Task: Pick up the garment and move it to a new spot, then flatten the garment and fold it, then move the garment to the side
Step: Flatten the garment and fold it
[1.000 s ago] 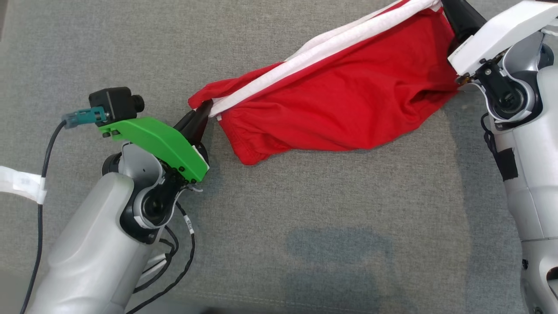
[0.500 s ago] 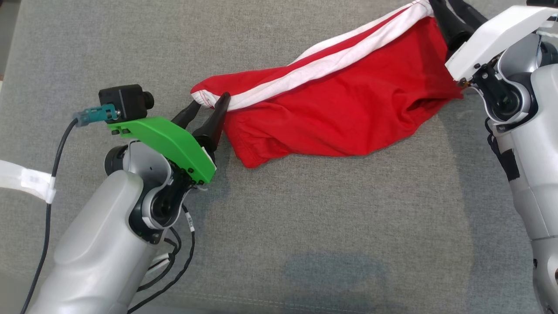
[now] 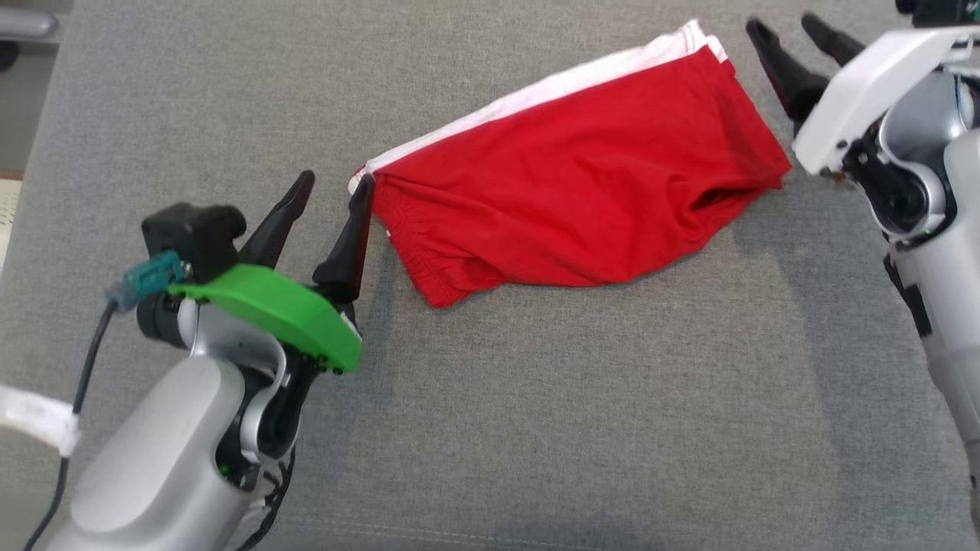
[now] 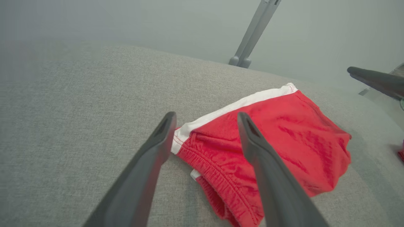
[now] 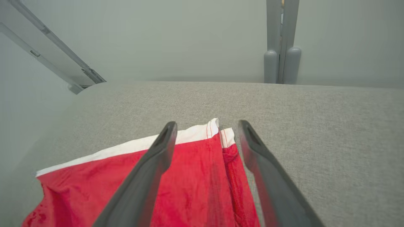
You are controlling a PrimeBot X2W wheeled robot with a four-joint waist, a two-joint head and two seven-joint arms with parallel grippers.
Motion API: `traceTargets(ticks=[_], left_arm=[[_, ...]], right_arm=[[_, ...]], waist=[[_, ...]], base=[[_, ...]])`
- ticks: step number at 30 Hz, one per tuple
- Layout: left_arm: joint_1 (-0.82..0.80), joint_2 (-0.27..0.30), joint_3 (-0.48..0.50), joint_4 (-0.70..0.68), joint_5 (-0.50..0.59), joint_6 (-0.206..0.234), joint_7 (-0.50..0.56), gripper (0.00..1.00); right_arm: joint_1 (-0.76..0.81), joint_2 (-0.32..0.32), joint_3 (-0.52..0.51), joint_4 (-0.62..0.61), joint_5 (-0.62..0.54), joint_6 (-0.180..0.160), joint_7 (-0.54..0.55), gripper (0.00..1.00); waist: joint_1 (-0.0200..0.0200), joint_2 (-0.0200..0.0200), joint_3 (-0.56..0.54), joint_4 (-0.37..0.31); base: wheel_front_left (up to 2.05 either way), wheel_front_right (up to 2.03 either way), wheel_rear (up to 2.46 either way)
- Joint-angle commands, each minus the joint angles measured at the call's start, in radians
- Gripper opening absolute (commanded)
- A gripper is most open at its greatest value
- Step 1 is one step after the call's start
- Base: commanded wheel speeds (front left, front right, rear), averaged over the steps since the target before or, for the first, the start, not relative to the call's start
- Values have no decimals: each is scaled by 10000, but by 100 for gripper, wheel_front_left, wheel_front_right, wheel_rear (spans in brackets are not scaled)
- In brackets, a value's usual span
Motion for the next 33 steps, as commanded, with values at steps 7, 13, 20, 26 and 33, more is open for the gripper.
traceTargets(ticks=[7, 13, 20, 26, 33], left_arm=[[1086, 389, 58, -628, 709, 334, -1207, 100], [1649, 357, 61, -703, 1175, 209, -2124, 100], [2342, -118, 347, -350, 1477, -65, -2427, 100], [2669, -483, 817, -319, 1830, -369, -2455, 100], [3012, -802, 1274, -217, 2107, -686, -2449, 100]], right_arm=[[793, -555, -43, -178, -828, 1, 1086, 100], [889, -638, -454, 33, -1501, 1, 1820, 100], [875, -526, -777, 448, -2233, 1, 2346, 100], [986, -662, -907, 732, -2765, 1, 2663, 100], [1158, -661, -1256, 979, -3085, 1, 3078, 100]], waist=[[0, 0, -261, 271], [0, 0, -10, 737], [0, 0, 158, 1267], [0, 0, 133, 1535], [0, 0, -17, 1589]], base=[[0, 0, 0], [0, 0, 0], [0, 0, 0], [0, 0, 0], [0, 0, 0]])
